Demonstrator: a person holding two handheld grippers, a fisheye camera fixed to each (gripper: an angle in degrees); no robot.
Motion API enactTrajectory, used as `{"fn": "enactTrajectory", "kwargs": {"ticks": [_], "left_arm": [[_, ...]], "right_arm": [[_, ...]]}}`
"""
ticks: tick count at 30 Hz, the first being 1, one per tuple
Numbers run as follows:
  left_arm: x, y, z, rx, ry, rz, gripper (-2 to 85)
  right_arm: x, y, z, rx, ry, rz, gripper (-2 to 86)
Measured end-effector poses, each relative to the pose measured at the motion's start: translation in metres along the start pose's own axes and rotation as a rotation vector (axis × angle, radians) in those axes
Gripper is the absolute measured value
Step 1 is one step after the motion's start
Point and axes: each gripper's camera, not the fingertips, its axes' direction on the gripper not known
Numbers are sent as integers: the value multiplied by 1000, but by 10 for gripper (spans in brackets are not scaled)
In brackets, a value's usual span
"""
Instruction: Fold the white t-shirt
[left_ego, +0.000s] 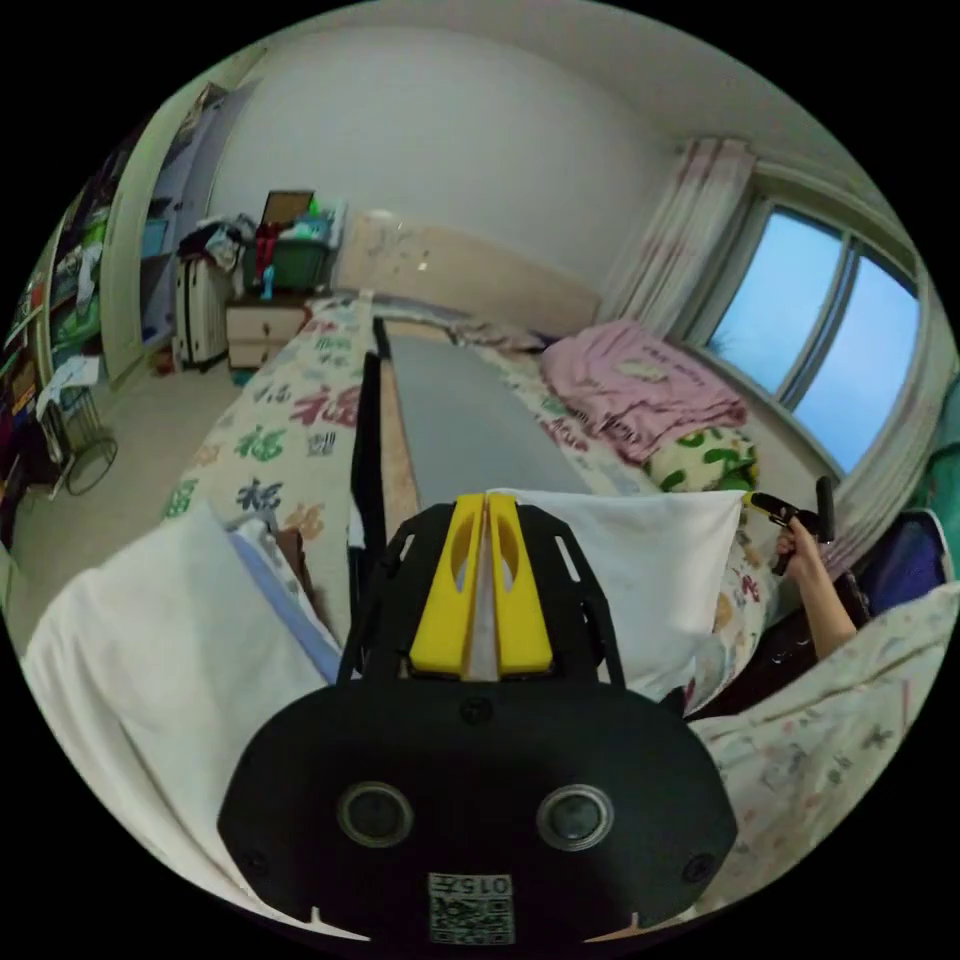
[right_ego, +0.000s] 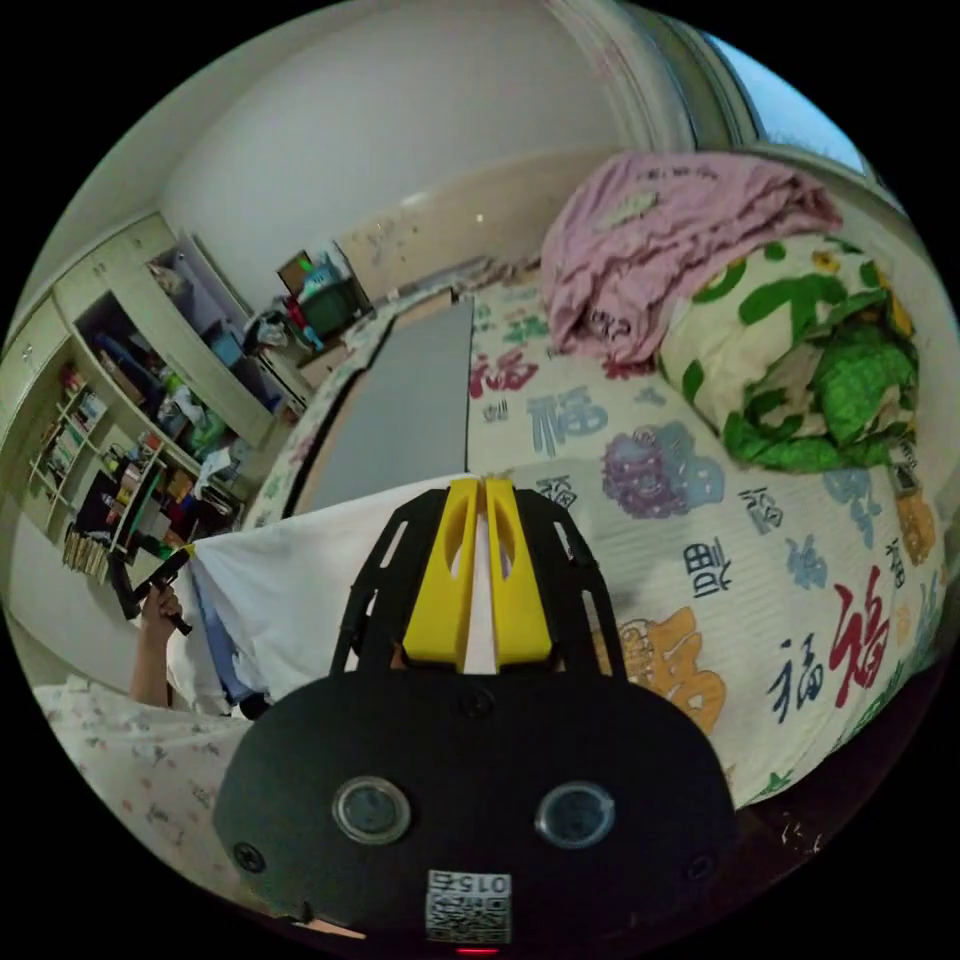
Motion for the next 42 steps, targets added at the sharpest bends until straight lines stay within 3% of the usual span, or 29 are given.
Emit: {"fn": "enactTrajectory", "kwargs": {"ticks": [5, 13, 17, 21, 25, 30, 37, 42], "left_arm": [[-20, -23, 126, -192, -93, -108, -2], [-18, -63, 205, -269, -234, -170, 3], [-4, -85, 194, -179, -324, -215, 17], [42, -106, 158, -132, -203, -58, 38], [94, -101, 140, -165, -84, 39, 58], [181, -69, 150, -306, 99, 161, 60], [287, -24, 192, -529, 80, 435, 61], [317, -15, 217, -597, 26, 446, 59]], "right_arm": [[-33, -58, 125, -182, 110, -21, 2], [-27, -128, 165, -246, 139, 16, 17], [-11, -134, 121, -200, 141, -8, 42], [12, -111, 54, -140, 121, -27, 60], [54, -51, 9, -231, 84, 59, 79], [94, 41, -4, -357, 51, 178, 88], [114, 80, 5, -412, 98, 165, 60], [136, 91, -22, -416, -86, 130, 3]]}}
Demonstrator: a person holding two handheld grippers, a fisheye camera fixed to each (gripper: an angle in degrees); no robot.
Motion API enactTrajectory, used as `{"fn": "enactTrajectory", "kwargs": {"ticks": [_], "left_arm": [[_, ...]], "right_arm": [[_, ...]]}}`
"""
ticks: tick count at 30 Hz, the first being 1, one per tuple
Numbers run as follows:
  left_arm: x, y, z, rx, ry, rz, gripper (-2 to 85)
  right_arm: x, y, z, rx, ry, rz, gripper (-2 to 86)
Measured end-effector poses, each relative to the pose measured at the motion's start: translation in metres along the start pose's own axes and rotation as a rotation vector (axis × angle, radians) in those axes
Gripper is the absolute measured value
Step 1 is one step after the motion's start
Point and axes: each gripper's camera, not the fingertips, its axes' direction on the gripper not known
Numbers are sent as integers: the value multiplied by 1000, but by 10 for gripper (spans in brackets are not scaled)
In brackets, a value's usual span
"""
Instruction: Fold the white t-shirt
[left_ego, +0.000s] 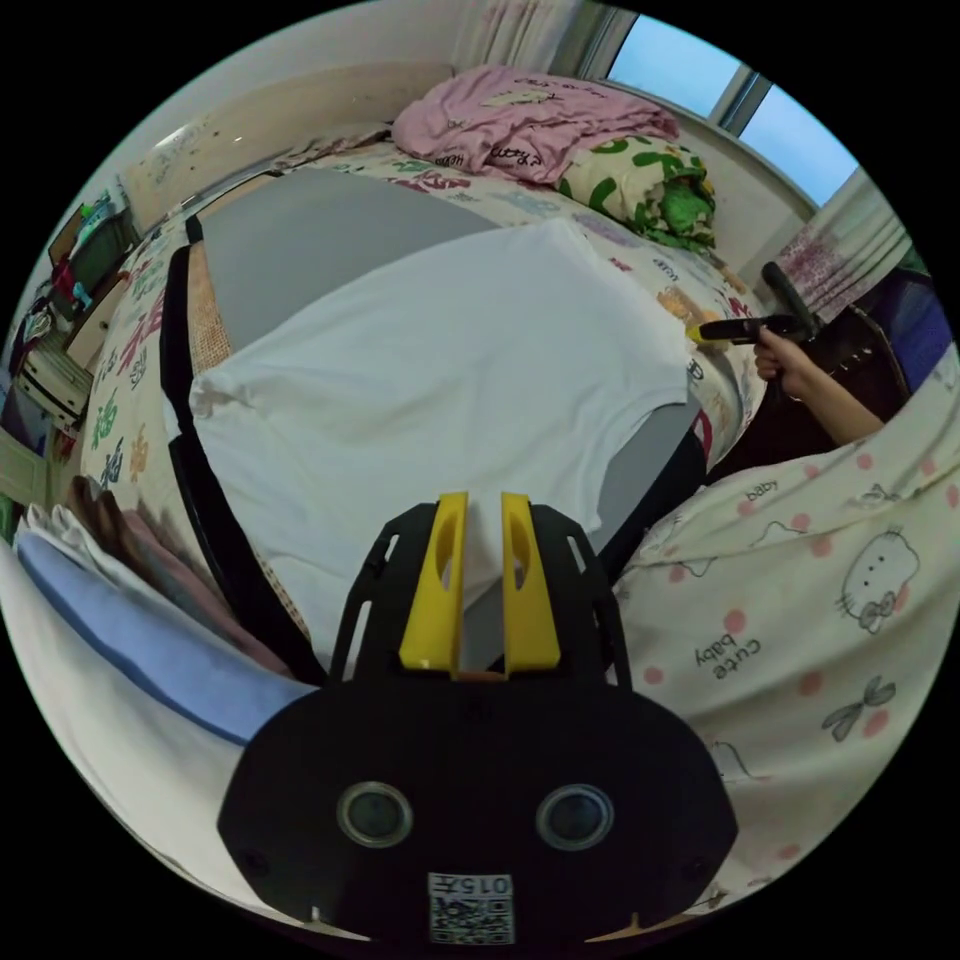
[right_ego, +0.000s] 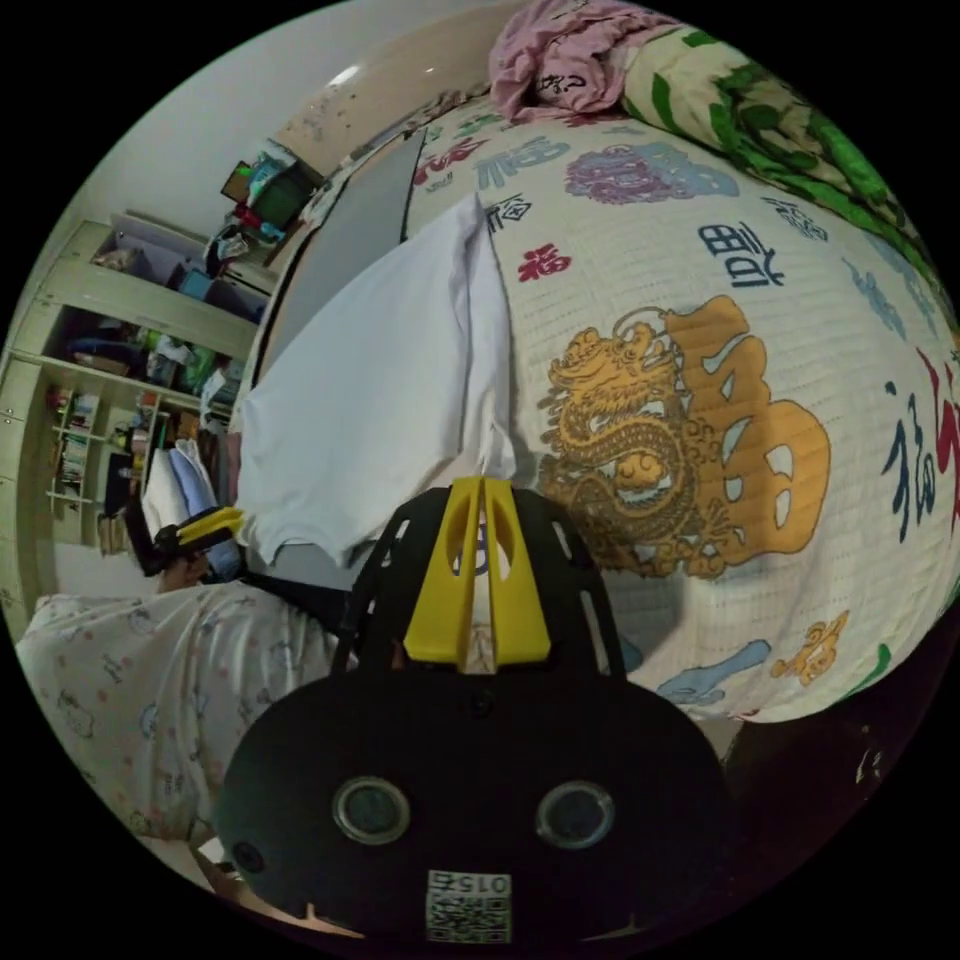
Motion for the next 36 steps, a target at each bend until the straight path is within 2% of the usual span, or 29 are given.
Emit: {"fn": "enactTrajectory", "kwargs": {"ticks": [5, 8, 10, 15, 18, 20, 23, 29, 33, 36], "left_arm": [[12, -13, 6, -61, -37, 1, 59], [20, -20, 10, -98, -55, 14, 59], [24, -23, 11, -106, -53, 17, 60], [34, -38, -17, -58, -18, 40, 61], [53, -48, -37, -15, 29, 168, 75], [67, -54, -43, 0, 54, 254, 82], [85, -67, -32, -64, 100, 357, 93], [103, -79, 7, -168, 82, 442, 98], [102, -80, 15, -193, 42, 415, 61], [88, -80, 16, -215, 80, 351, 21]], "right_arm": [[52, 56, -32, 158, -21, 140, -4], [86, 87, -29, 141, 83, 247, -2], [94, 103, -29, 136, 113, 235, 1], [47, 133, -34, 200, 102, -174, 34], [-7, 142, -9, 86, 122, -520, 70], [-46, 155, 23, -24, 206, -770, 98], [-65, 171, 61, -161, 261, -957, 114], [-33, 191, 120, -391, 356, -1086, 102], [-16, 200, 144, -418, 431, -1127, 69], [-3, 194, 150, -421, 456, -1092, 22]]}}
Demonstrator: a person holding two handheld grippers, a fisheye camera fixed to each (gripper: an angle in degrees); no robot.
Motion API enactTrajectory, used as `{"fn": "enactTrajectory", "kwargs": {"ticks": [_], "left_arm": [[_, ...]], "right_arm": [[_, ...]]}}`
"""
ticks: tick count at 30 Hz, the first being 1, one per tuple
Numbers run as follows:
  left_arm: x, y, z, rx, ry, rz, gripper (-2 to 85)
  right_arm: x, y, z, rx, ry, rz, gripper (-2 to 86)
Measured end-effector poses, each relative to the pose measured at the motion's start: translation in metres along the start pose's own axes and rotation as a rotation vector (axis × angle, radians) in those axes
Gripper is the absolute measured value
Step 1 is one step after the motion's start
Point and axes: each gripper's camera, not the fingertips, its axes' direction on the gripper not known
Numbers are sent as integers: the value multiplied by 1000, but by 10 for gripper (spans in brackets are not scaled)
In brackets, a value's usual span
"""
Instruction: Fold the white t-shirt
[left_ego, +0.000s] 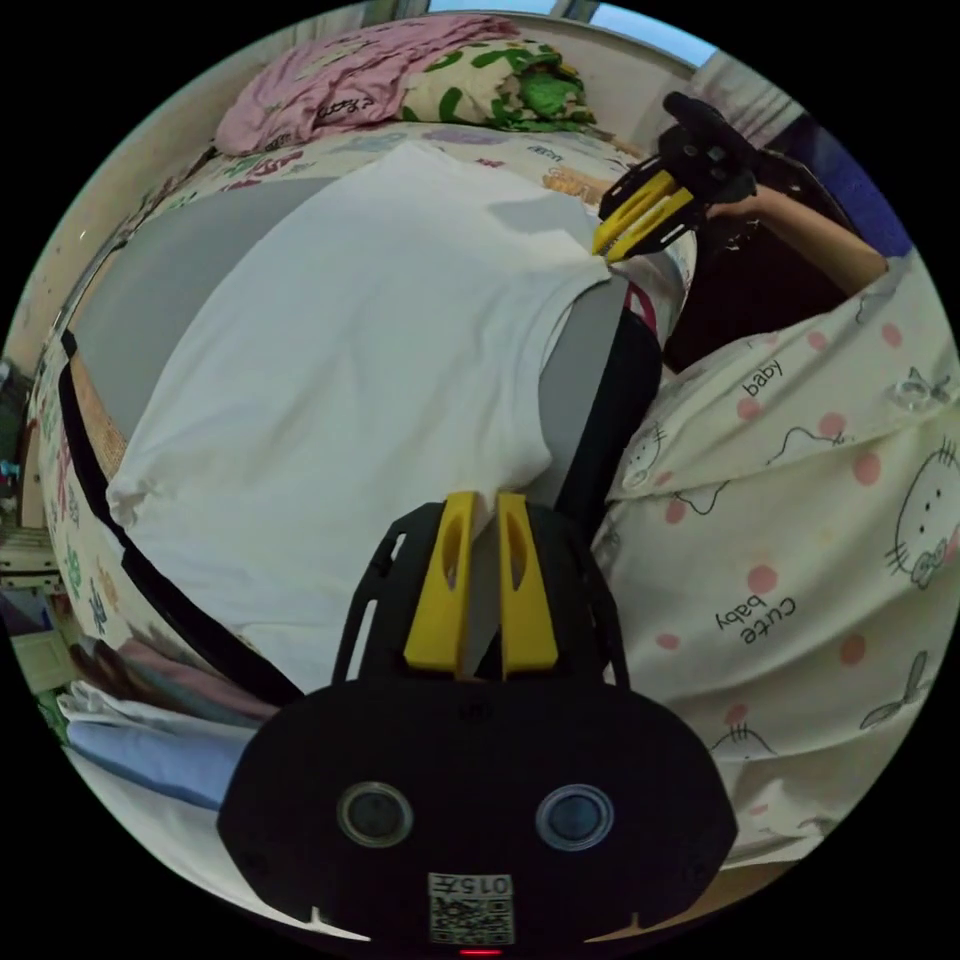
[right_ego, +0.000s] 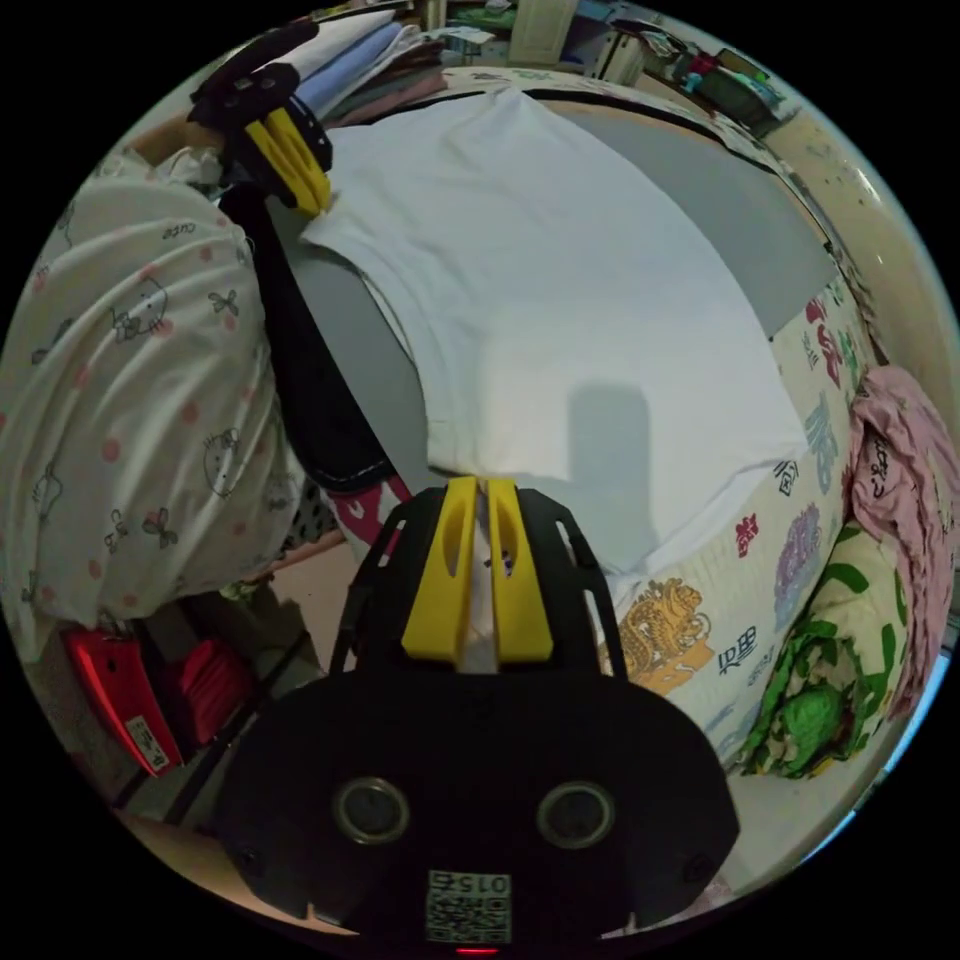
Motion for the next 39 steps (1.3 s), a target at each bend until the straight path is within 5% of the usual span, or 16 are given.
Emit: {"fn": "enactTrajectory", "kwargs": {"ticks": [13, 19, 23, 32, 39], "left_arm": [[-98, 36, -120, 243, 73, -179, 1], [-226, -19, -235, 505, -293, -333, 17], [-268, -28, -268, 709, -484, -580, 81], [-237, -19, -80, 381, -243, -310, 100], [-242, -46, 1, 192, -225, -190, 69]], "right_arm": [[174, 12, -74, 258, -188, 175, -2], [358, -97, -173, 571, 88, 507, 3], [410, -133, -189, 770, 48, 585, 27], [408, -178, 6, 332, -82, 325, 121], [441, -207, 35, 206, -11, 199, 103]]}}
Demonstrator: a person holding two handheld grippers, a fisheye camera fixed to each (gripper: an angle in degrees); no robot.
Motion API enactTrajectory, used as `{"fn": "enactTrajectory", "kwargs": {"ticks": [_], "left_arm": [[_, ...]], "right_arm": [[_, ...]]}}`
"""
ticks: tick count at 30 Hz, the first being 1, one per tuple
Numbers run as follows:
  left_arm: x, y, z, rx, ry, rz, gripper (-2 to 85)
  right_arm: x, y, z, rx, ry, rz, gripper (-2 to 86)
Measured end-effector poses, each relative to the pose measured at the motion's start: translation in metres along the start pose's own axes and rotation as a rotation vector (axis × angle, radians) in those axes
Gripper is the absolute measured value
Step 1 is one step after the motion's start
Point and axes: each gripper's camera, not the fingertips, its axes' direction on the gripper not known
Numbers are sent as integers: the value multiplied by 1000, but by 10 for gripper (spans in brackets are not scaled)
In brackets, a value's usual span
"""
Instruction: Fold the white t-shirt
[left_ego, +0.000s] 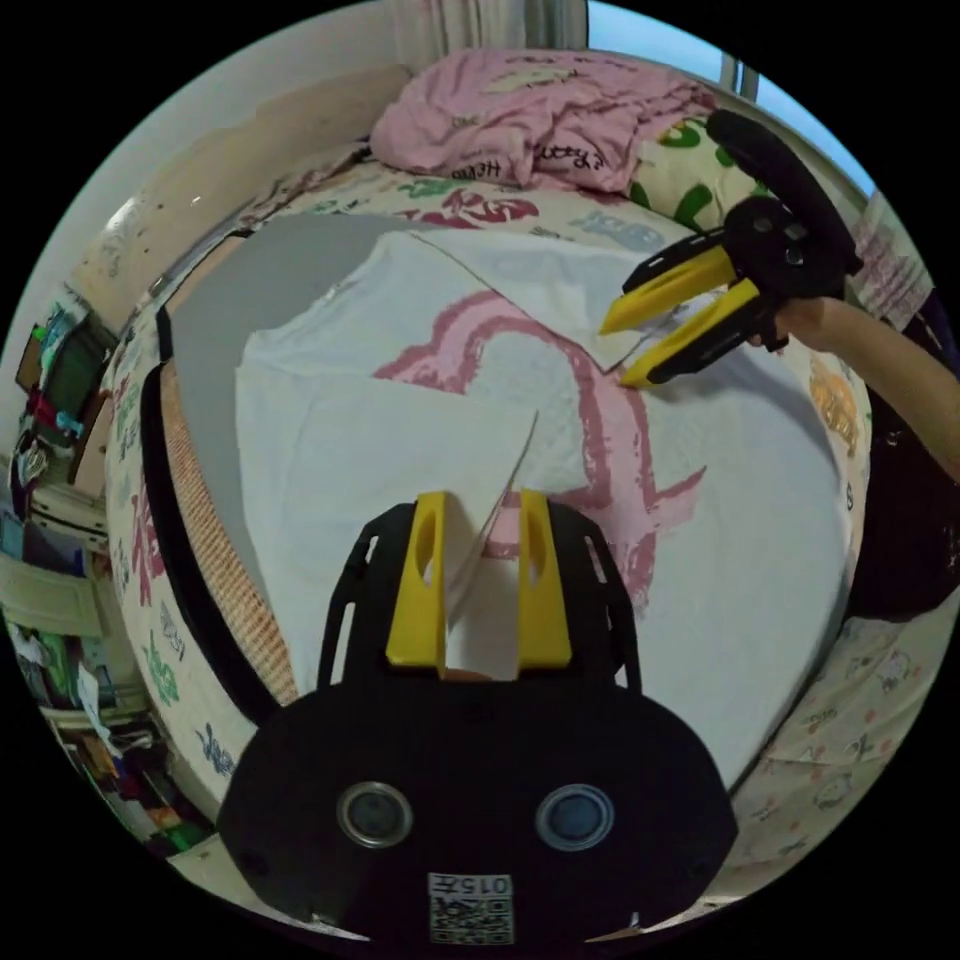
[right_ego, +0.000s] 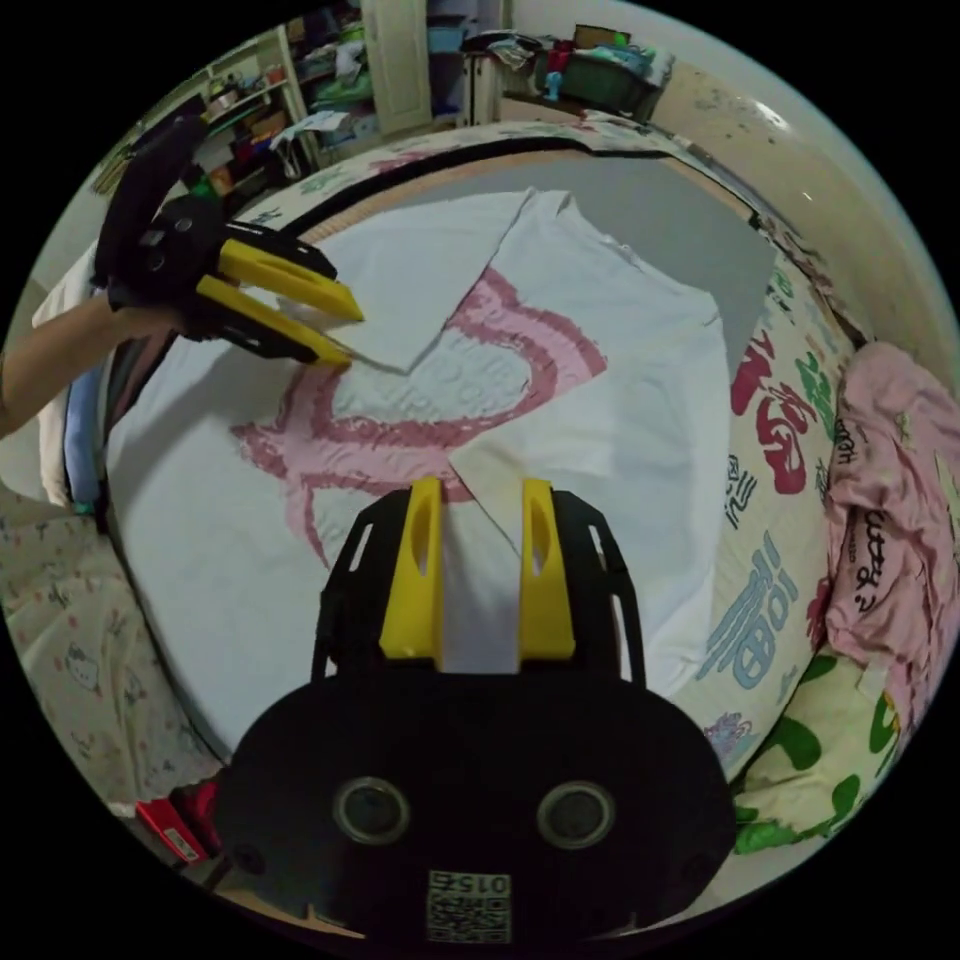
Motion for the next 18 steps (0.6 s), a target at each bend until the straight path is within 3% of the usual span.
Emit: {"fn": "enactTrajectory", "kwargs": {"ticks": [4, 7, 10, 13, 15, 18], "left_arm": [[-24, 16, 3, -5, 61, -53, 22], [-71, 47, -22, 109, 194, -178, 16], [-152, 111, -73, 296, 66, -465, 22], [-221, 196, -127, 417, -263, -827, 59], [-239, 249, -165, 454, -394, -984, 74], [-219, 288, -202, 501, -360, -967, 75]], "right_arm": [[54, -12, -11, 12, -70, 78, 34], [129, -3, -46, 123, -135, 242, 20], [238, 35, -106, 284, -38, 556, 26], [319, 94, -163, 404, 188, 942, 80], [335, 120, -187, 455, 142, 983, 96], [312, 156, -205, 520, 88, 922, 97]]}}
